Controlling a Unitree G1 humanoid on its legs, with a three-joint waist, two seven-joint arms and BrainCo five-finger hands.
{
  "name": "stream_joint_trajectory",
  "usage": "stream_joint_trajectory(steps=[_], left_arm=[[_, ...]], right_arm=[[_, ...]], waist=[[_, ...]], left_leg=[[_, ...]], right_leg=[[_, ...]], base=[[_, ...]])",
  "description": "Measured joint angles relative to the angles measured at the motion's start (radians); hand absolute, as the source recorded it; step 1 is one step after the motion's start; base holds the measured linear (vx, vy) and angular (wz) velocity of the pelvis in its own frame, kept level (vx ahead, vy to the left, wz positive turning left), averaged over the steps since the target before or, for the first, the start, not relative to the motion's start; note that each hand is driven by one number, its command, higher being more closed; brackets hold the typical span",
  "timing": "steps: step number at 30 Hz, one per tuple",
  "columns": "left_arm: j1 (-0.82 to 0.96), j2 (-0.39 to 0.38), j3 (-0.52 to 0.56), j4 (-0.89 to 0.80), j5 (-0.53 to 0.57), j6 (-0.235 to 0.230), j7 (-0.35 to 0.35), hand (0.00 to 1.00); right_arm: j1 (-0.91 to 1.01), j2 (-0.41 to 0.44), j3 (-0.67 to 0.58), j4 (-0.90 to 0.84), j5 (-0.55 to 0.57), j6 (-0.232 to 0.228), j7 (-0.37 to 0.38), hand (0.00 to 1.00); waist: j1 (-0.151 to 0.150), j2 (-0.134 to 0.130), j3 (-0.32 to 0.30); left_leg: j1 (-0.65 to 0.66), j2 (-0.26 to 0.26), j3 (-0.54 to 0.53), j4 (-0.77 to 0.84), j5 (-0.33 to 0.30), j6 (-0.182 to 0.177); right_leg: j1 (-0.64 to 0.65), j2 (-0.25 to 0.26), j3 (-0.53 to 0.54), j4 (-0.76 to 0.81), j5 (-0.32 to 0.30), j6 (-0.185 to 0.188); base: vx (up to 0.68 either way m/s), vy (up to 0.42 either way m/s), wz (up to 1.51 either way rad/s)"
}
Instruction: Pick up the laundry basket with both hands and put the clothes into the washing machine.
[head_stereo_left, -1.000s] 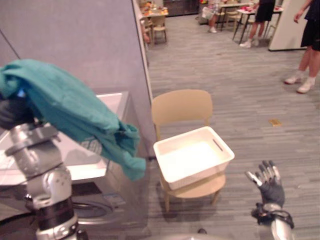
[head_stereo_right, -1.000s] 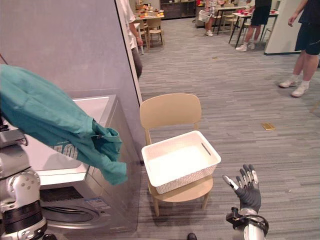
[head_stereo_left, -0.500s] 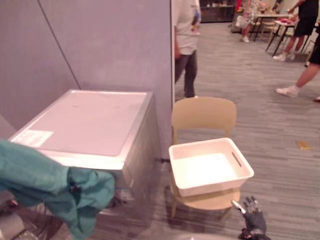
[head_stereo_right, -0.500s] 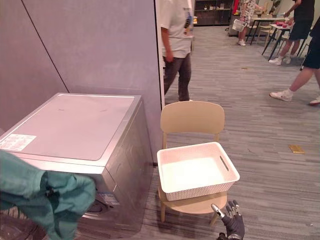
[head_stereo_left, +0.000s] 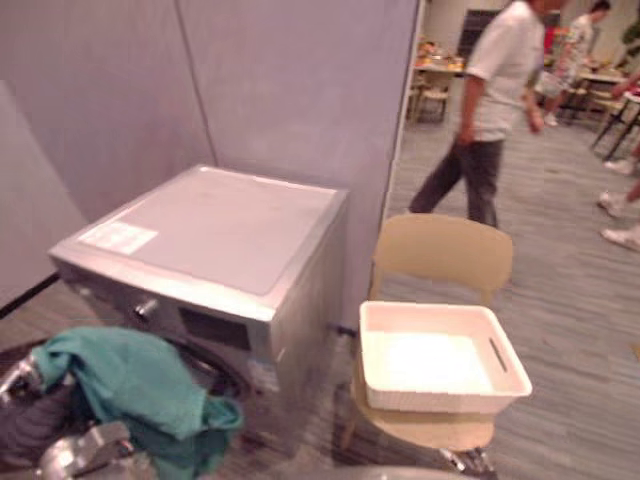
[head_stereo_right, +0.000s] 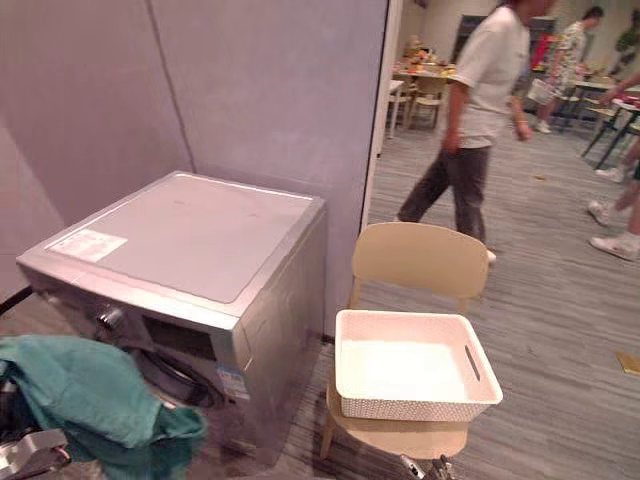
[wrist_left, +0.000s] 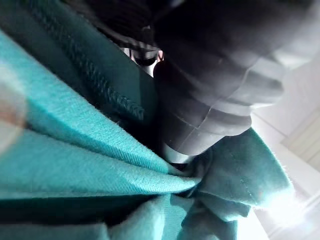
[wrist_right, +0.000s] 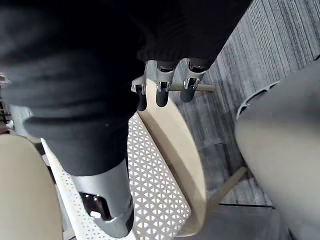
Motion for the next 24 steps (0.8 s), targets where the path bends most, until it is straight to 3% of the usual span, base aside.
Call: stream_joint_trajectory(steps=[1,2,4,5,6,8,9,10,11,12,15,18,19,20,21,22,23,24], left_arm=[[-0.002,0.000,-0.012,0.018,-0.007,0.006,-0.002,1.00],[-0.007,0.000,-0.046,0.034,-0.013,0.015,-0.005,1.00],[-0.014,-0.001,-0.073,0.054,-0.019,0.016,-0.012,1.00],[-0.020,0.003,-0.099,0.079,-0.021,0.019,-0.012,1.00],[-0.022,0.005,-0.110,0.088,-0.026,0.020,-0.012,1.00],[-0.024,0.007,-0.144,0.106,-0.040,0.020,-0.011,1.00],[-0.039,0.007,-0.171,0.137,-0.041,0.020,-0.010,1.00],[-0.062,0.015,-0.188,0.182,-0.042,0.020,-0.002,1.00],[-0.077,0.020,-0.195,0.203,-0.043,0.020,0.005,1.00],[-0.109,0.030,-0.211,0.246,-0.047,0.021,0.007,1.00],[-0.163,0.057,-0.286,0.314,-0.059,0.024,0.010,1.00],[-0.214,0.072,-0.371,0.333,-0.068,0.031,0.005,1.00],[-0.219,0.076,-0.384,0.333,-0.068,0.034,0.004,1.00],[-0.235,0.089,-0.436,0.334,-0.067,0.038,-0.004,1.00],[-0.251,0.100,-0.478,0.349,-0.066,0.039,-0.020,1.00],[-0.257,0.105,-0.504,0.371,-0.064,0.039,-0.023,1.00],[-0.260,0.100,-0.531,0.389,-0.060,0.048,-0.034,1.00],[-0.258,0.106,-0.535,0.400,-0.058,0.053,-0.039,1.00]], right_arm=[[-0.017,-0.002,-0.001,0.019,0.000,0.005,-0.008,0.00],[-0.038,-0.003,0.000,0.041,0.000,0.009,-0.024,0.00],[-0.064,-0.010,0.000,0.058,0.001,0.010,-0.039,0.00],[-0.092,-0.024,-0.006,0.090,0.001,0.011,-0.057,0.00],[-0.097,-0.026,-0.006,0.098,0.001,0.011,-0.066,0.00],[-0.109,-0.032,-0.006,0.122,0.002,0.011,-0.077,0.00],[-0.119,-0.040,-0.020,0.151,0.002,0.012,-0.090,0.00],[-0.135,-0.036,-0.027,0.197,0.002,0.017,-0.094,0.00],[-0.144,-0.035,-0.028,0.218,0.003,0.017,-0.095,0.00],[-0.169,-0.033,-0.048,0.265,0.004,0.016,-0.106,0.00],[-0.210,-0.035,-0.072,0.343,0.016,0.016,-0.116,0.00],[-0.258,-0.045,-0.085,0.398,0.034,0.017,-0.133,0.00],[-0.262,-0.047,-0.085,0.400,0.039,0.017,-0.133,0.00],[-0.273,-0.066,-0.085,0.400,0.044,0.015,-0.136,0.00],[-0.282,-0.080,-0.085,0.403,0.044,0.017,-0.142,0.00],[-0.285,-0.084,-0.084,0.400,0.044,0.017,-0.149,0.00],[-0.287,-0.092,-0.082,0.391,0.044,0.017,-0.150,0.00],[-0.287,-0.087,-0.080,0.385,0.044,0.016,-0.149,0.00]], waist=[[-0.005,-0.007,0.005],[-0.013,-0.022,0.015],[-0.027,-0.027,0.030],[-0.035,-0.024,0.039],[-0.036,-0.024,0.039],[-0.034,-0.019,0.040],[-0.033,-0.008,0.043],[-0.029,-0.030,0.036],[-0.030,-0.033,0.031],[-0.032,-0.033,0.029],[-0.042,-0.036,0.028],[-0.041,-0.026,0.022],[-0.038,-0.018,0.020],[-0.040,0.005,0.017],[-0.039,0.020,0.015],[-0.038,0.031,0.013],[-0.048,0.043,0.015],[-0.052,0.043,0.016]], left_leg=[[-0.007,0.019,0.034,0.012,-0.019,0.017],[-0.027,0.089,0.163,0.054,-0.030,0.033],[-0.054,0.144,0.222,0.111,-0.031,0.034],[-0.084,0.211,0.255,0.156,-0.031,0.033],[-0.087,0.237,0.267,0.158,-0.030,0.033],[-0.073,0.300,0.281,0.102,-0.020,0.029],[-0.065,0.290,0.303,0.092,0.007,-0.060],[-0.071,0.251,0.313,0.100,0.000,-0.072],[-0.084,0.237,0.308,0.113,-0.007,-0.084],[-0.111,0.220,0.299,0.139,-0.017,-0.121],[-0.156,0.163,0.286,0.182,-0.040,-0.111],[-0.201,0.116,0.282,0.213,-0.055,-0.084],[-0.205,0.114,0.283,0.211,-0.058,-0.078],[-0.216,0.093,0.285,0.204,-0.070,-0.057],[-0.215,0.069,0.284,0.190,-0.076,-0.046],[-0.207,0.056,0.283,0.177,-0.075,-0.044],[-0.184,0.055,0.284,0.153,-0.067,-0.030],[-0.171,0.056,0.282,0.139,-0.062,-0.021]], right_leg=[[-0.003,-0.011,-0.008,0.017,-0.009,0.000],[-0.009,-0.031,-0.032,0.034,-0.022,0.005],[-0.014,-0.043,-0.035,0.048,-0.050,0.008],[-0.017,-0.056,-0.034,0.052,-0.077,0.019],[-0.020,-0.065,-0.032,0.054,-0.079,0.023],[-0.032,-0.097,-0.027,0.071,-0.086,0.059],[-0.035,-0.130,-0.018,0.079,-0.089,0.089],[-0.035,-0.149,0.011,0.055,-0.078,0.090],[-0.033,-0.156,0.018,0.036,-0.068,0.098],[-0.020,-0.161,0.022,-0.012,-0.025,0.111],[0.032,-0.182,0.018,-0.179,0.126,0.150],[0.042,-0.213,0.011,-0.275,0.238,0.145],[0.035,-0.218,0.010,-0.275,0.250,0.136],[0.017,-0.235,0.007,-0.270,0.288,0.107],[-0.003,-0.256,-0.007,-0.241,0.310,0.050],[-0.018,-0.264,-0.001,-0.212,0.322,-0.023],[-0.051,-0.249,0.064,-0.121,0.263,-0.022],[-0.069,-0.220,0.115,-0.058,0.203,0.018]], base=[[-0.11,-0.067,0.56],[-0.10,-0.059,0.62],[-0.06,0.006,0.56],[-0.03,0.088,0.43],[-0.03,0.184,0.35],[0.02,0.252,0.17],[0.06,0.360,0.18],[0.08,0.349,0.19],[0.12,0.380,0.19],[0.12,0.356,0.25],[0.14,0.313,0.18],[0.08,0.258,-0.04],[0.02,0.184,0.03],[0.03,0.235,0.10],[0.03,0.235,0.18],[0.05,0.272,0.16],[0.04,0.198,0.14],[0.04,0.157,0.16]])
